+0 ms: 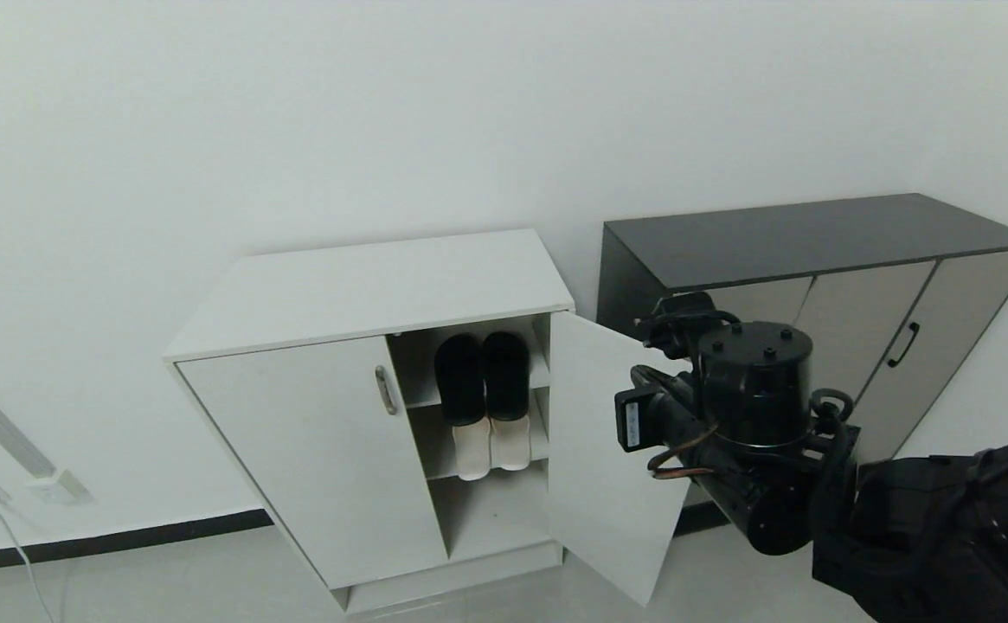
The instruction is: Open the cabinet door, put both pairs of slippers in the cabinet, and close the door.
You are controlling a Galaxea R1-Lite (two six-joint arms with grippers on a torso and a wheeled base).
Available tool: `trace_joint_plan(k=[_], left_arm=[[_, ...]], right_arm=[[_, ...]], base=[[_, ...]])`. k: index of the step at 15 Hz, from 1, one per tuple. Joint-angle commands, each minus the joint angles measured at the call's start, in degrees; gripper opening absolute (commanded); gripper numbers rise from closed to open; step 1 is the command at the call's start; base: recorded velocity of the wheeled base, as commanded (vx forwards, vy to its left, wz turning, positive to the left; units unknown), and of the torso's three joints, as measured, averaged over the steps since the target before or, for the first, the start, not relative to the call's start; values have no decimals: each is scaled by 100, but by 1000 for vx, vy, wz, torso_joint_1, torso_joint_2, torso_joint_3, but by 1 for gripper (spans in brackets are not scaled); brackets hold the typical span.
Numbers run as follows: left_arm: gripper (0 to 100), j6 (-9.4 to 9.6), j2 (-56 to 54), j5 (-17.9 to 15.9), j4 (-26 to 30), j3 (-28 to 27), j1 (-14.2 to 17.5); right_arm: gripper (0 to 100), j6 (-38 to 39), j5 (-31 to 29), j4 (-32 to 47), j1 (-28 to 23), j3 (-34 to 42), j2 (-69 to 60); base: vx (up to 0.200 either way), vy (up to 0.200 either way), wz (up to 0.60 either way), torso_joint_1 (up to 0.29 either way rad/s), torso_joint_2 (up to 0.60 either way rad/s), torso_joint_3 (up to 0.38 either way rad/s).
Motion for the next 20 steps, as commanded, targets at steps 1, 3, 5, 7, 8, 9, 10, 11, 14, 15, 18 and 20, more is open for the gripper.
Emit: trace_joint_plan(k=[1,3,5,7,8,9,10,11,14,15,18,20], left_arm=[[0,4,1,0,-1,-6,0],[0,4,1,0,-1,2,0],[0,4,1,0,-1,2,0],[0,4,1,0,-1,-6,0],[0,4,-7,0,-1,2,0],[0,4,-7,0,-1,2,0],[0,4,-7,0,-1,2,0],[0,4,-7,0,-1,2,0],[0,4,1,0,-1,-6,0],[0,4,1,0,-10,-6,0],[0,4,-7,-9,-1,2,0],[0,4,-7,0,-1,2,0]], right_arm=[[0,2,15,-5,-15,0,12],[0,-103,6,-5,-103,-17,12],[0,-112,6,-13,-138,-35,12],[0,-253,-38,-5,-147,-70,-5],[0,-279,-46,4,-279,-228,30],[0,-279,-20,39,-472,-369,65],[0,-270,-11,74,-622,-492,100],[0,-270,-11,382,-982,-887,197],[0,116,323,1982,-1527,-2171,258],[0,213,490,2254,-1597,-2381,293],[0,819,1070,3573,-1975,-3673,794],[0,872,1184,3687,-2151,-4051,1146]], base=[[0,0,0,0,0,0],[0,0,0,0,0,0],[-200,0,0,2,0,5],[-100,0,0,1,1,1],[0,0,0,0,0,0],[0,0,0,0,0,0],[0,0,0,0,0,0],[0,0,0,0,0,0],[0,0,0,0,0,0],[0,0,0,0,0,0],[0,0,0,0,0,0],[0,0,0,0,0,0]])
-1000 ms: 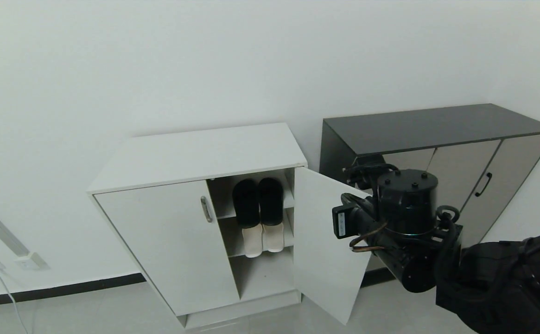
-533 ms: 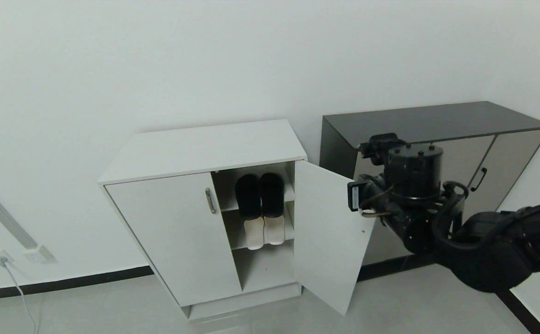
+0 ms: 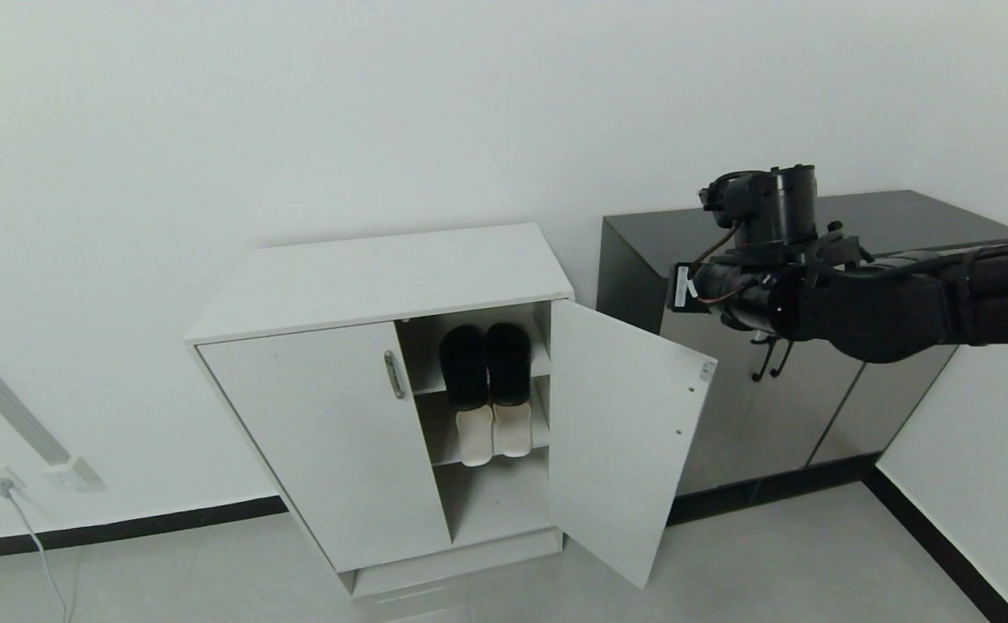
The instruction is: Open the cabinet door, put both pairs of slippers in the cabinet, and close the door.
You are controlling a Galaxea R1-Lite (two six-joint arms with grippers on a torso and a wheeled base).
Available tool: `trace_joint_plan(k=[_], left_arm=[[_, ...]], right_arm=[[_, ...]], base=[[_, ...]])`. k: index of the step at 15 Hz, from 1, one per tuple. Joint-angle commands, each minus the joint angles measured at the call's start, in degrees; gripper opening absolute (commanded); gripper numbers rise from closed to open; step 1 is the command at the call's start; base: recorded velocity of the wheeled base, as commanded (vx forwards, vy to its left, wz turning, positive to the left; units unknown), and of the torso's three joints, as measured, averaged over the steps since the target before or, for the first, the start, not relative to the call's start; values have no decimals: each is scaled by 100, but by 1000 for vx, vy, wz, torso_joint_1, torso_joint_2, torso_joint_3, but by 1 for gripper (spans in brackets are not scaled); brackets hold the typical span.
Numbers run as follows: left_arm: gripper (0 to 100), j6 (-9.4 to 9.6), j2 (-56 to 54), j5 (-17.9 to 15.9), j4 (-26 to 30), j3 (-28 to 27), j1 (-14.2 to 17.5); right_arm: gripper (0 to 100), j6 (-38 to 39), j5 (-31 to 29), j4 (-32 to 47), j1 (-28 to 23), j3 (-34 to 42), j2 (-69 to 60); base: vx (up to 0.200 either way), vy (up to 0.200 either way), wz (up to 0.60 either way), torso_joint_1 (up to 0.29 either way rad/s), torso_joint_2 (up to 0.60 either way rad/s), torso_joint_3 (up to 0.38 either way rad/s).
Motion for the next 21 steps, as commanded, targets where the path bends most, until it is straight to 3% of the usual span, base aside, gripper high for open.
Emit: trace_joint_plan(k=[1,21], left_arm=[[0,-1,-2,0,-1,0,0],[0,-9,6,0,-1,0,0]], right_arm=[[0,52,121,65,-254,-460,587],[0,263,306,-208,-438,-522,1536]], base=[[0,0,0,0,0,0],[0,0,0,0,0,0]])
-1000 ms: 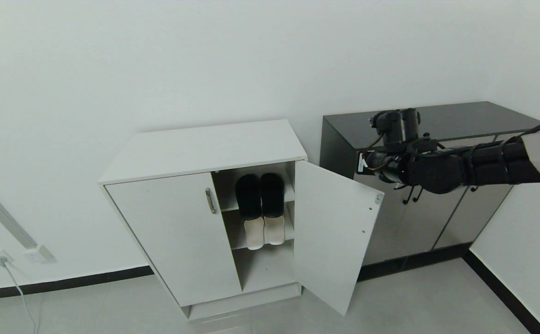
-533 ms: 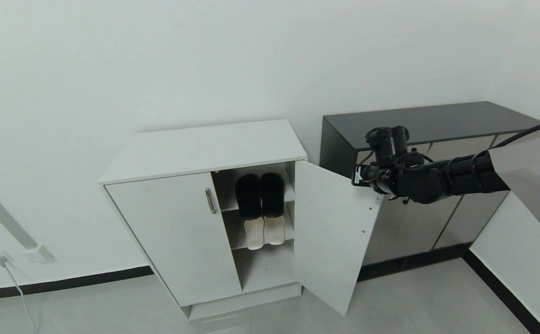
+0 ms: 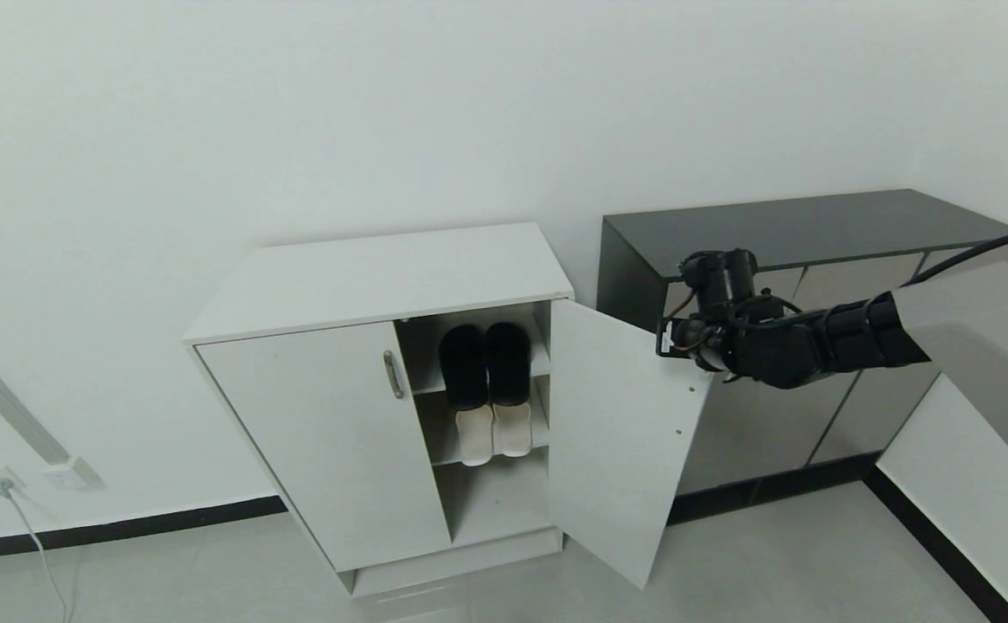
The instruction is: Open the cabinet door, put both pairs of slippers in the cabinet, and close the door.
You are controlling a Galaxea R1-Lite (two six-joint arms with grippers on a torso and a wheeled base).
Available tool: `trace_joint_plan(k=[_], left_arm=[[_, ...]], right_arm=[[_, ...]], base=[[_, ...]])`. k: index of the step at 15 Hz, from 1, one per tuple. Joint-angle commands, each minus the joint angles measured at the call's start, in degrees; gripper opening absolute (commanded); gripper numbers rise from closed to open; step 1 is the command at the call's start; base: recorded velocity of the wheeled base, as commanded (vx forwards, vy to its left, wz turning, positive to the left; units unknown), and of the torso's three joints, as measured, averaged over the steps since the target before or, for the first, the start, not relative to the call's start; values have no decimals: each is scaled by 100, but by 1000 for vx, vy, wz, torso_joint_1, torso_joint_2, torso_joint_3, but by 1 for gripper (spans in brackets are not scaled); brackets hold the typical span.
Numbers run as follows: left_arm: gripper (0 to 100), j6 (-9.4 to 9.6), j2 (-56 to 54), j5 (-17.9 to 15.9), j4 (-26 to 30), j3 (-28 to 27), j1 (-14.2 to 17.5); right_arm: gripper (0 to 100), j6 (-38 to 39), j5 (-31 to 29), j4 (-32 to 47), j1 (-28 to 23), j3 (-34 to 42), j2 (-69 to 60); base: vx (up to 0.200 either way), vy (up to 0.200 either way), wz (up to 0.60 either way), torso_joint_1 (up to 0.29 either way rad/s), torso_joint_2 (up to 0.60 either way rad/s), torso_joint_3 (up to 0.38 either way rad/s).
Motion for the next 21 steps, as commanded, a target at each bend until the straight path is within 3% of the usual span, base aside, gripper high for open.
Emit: trace_joint_plan(k=[1,5,13,21], left_arm=[[0,-1,6,0,-1,2,0],[0,-1,6,0,-1,2,0],[0,-1,-2,0,-1,2,0],[0,-10,-2,9,-1,2,0]], right_arm=[[0,-3,-4,3,34,55,-24],[0,6,-4,-6,245,310,-244],[0,23,-4,-23,1352,1118,-1018],[0,-38,-4,-225,1097,1408,-640]], base=[[0,0,0,0,0,0],[0,0,0,0,0,0],[0,0,0,0,0,0],[0,0,0,0,0,0]])
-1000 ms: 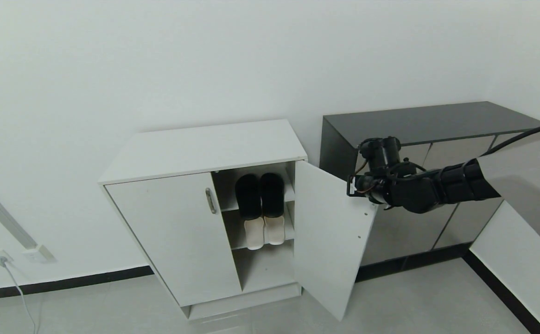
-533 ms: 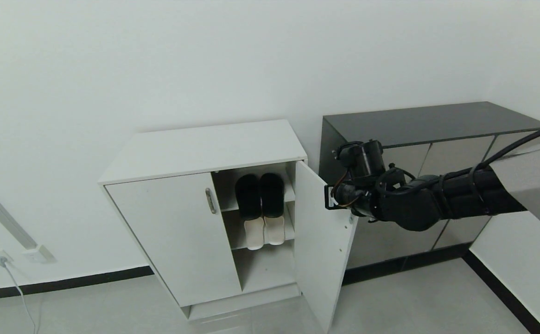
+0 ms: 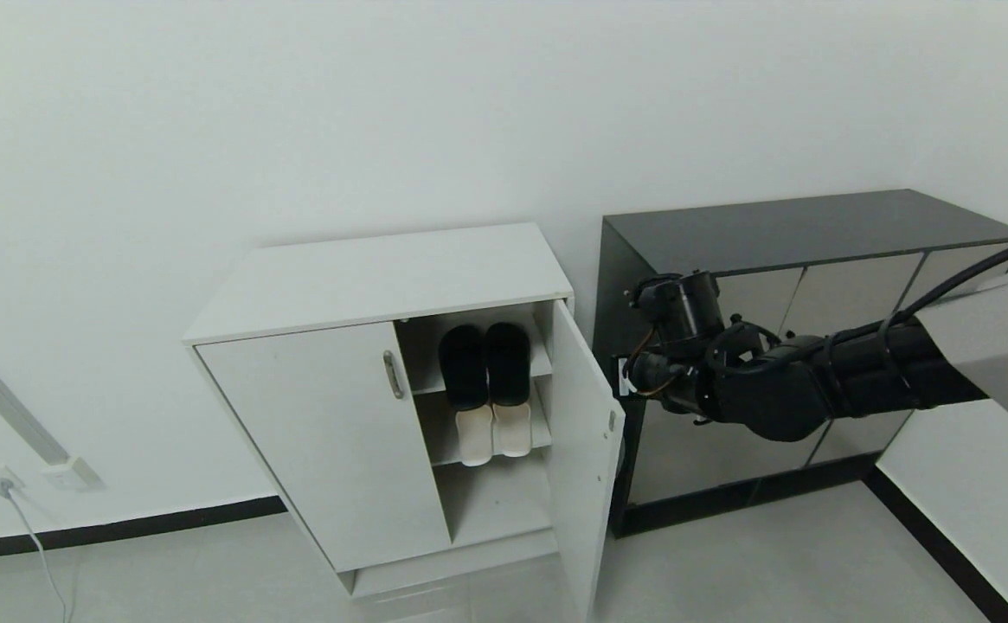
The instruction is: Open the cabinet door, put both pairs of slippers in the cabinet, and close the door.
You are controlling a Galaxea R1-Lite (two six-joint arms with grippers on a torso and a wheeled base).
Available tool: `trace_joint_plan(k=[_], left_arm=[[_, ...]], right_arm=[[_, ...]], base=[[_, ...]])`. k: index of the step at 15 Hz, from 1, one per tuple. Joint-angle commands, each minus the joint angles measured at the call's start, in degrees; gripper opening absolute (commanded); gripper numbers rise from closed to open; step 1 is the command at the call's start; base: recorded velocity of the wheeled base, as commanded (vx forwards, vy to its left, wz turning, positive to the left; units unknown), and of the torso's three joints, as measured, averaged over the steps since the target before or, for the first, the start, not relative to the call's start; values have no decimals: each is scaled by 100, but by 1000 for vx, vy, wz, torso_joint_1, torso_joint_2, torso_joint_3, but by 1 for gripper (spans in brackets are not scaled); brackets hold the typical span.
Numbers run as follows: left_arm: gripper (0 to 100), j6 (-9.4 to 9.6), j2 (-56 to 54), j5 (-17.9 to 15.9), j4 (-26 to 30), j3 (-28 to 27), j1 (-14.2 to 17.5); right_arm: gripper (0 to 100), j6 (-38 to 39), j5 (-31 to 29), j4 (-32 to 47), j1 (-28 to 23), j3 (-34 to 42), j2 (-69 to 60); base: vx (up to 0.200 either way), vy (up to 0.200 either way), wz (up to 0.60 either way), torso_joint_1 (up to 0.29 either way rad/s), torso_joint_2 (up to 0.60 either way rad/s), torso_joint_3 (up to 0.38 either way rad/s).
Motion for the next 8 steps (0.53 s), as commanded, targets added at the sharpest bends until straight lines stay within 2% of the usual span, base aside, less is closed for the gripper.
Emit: trace_joint_plan(k=[1,5,8], left_arm=[[0,0,-2,1,1,0,0],[0,0,6,1,1,0,0],[0,0,6,1,1,0,0]], right_arm=[[0,-58,15,-171,29,214,213],[0,-198,76,-707,512,636,169],[0,-330,472,-1269,732,935,-86]], base=[[0,0,0,0,0,0],[0,0,0,0,0,0],[0,0,0,0,0,0]])
